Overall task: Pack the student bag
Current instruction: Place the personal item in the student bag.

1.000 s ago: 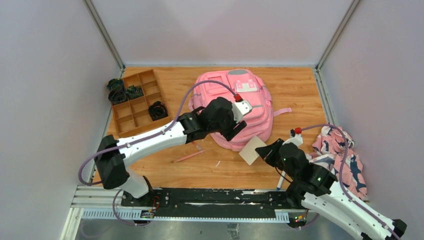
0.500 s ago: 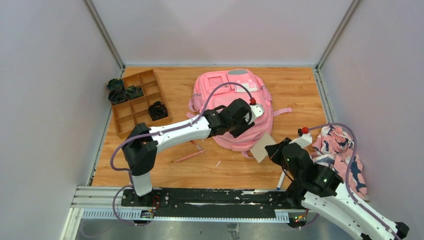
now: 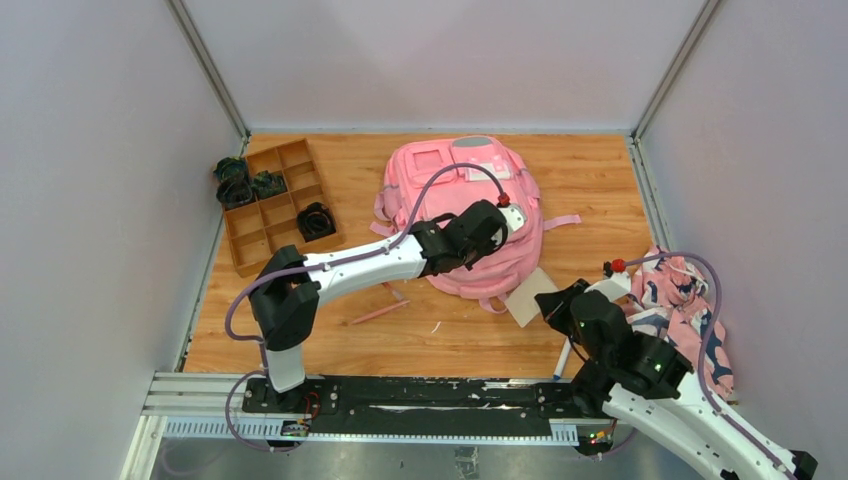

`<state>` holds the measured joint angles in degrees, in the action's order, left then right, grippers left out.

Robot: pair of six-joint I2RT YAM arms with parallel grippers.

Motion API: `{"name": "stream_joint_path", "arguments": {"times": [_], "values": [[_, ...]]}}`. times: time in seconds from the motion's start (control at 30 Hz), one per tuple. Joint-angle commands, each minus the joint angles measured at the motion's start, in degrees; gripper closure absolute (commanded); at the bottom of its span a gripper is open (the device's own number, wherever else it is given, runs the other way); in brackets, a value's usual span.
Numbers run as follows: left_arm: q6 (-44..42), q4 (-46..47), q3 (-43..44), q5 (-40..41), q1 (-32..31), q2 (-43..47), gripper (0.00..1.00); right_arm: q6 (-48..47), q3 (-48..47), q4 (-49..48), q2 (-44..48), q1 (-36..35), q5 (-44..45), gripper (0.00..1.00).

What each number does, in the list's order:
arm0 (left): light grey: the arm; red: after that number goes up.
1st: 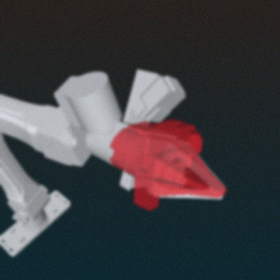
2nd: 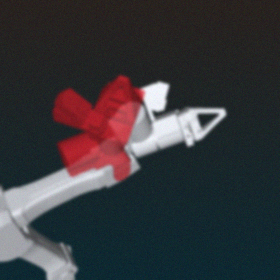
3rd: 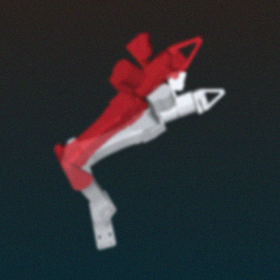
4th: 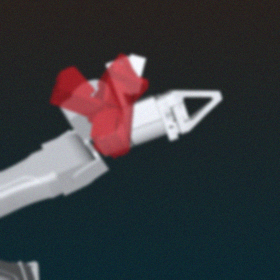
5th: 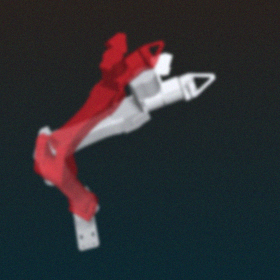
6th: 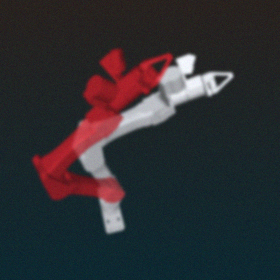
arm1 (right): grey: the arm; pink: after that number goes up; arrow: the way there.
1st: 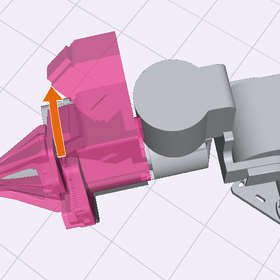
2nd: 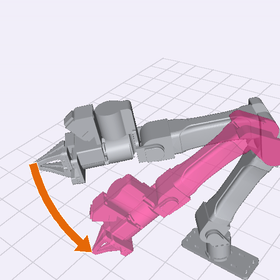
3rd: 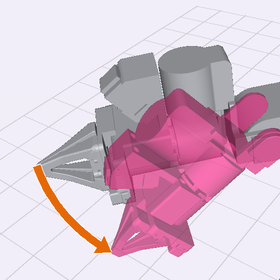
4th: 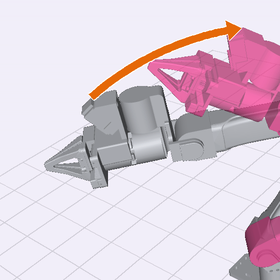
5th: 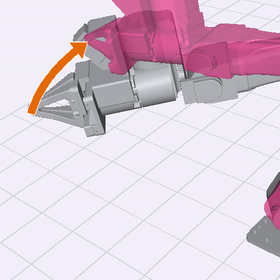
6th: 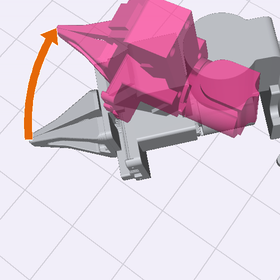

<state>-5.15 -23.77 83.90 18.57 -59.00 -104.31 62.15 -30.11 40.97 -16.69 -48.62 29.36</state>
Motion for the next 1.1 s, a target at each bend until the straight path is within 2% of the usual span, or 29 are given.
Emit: {"name": "stream_joint_path", "arguments": {"times": [0.0,0.17,0.3,0.43,0.57,0.87,0.93,1.07], "values": [[1.3,0.5,2.3,6.3,0.7,3.1,1.0,1.8,0.8,-2.0,-0.5,0.4,0.3,1.0],[1.3,2.3,2.0,1.0,1.9,9.0,1.0,2.2,2.0,-11.1,-1.5,0.7,-2.9,1.0],[3.3,5.8,0.2,-4.1,4.9,11.5,1.0,5.6,6.5,-25.5,-3.8,4.4,-12.6,1.0],[7.8,5.7,1.3,-9.5,8.4,12.5,1.0,11.0,9.7,-38.1,-11.3,10.3,-23.6,1.0],[8.2,6.5,0.8,-11.5,9.4,14.0,1.0,13.2,8.6,-49.6,-19.6,14.6,-28.4,1.0],[7.9,7.4,-0.6,-12.6,9.7,15.5,1.0,15.5,1.8,-53.8,-29.1,14.7,-28.5,1.0],[8.0,7.4,-0.6,-13.5,10.0,15.7,1.0,15.6,0.2,-52.0,-29.8,14.7,-28.4,1.0],[8.6,8.4,-1.0,-15.0,10.3,16.6,1.0,17.8,-1.0,-47.5,-31.2,14.8,-22.5,1.0]]}}
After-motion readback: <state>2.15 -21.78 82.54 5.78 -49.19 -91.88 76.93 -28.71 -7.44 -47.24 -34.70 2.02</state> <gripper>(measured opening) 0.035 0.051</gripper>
